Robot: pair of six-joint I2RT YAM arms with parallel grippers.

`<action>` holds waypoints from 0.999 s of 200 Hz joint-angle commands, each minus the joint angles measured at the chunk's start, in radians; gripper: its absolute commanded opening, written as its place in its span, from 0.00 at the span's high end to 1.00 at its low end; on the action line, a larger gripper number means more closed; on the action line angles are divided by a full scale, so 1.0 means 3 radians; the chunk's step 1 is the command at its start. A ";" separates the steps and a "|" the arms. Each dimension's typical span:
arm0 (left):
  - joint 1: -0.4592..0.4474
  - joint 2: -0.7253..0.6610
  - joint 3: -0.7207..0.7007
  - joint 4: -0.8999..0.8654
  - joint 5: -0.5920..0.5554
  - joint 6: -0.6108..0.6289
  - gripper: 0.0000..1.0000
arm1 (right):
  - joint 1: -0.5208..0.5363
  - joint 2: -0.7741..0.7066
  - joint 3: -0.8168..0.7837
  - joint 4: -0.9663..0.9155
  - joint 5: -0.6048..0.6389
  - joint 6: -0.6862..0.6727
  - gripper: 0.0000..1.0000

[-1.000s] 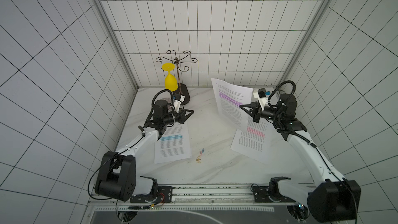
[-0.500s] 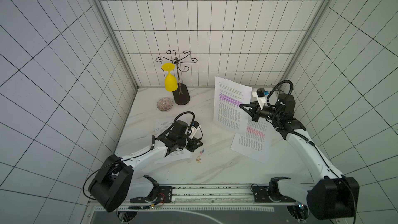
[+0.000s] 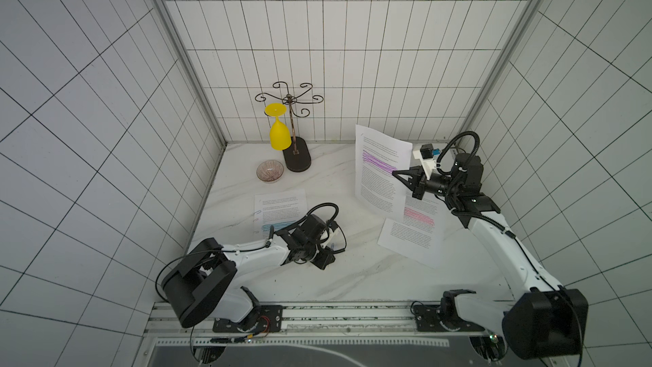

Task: Unclip the paperclips from the documents
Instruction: Place the paper clip at the center of the board.

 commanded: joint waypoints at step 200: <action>0.1210 -0.0691 0.1132 -0.0730 -0.0877 -0.0145 0.62 | 0.0833 0.1103 0.1174 -0.0473 0.1084 0.0864 1.00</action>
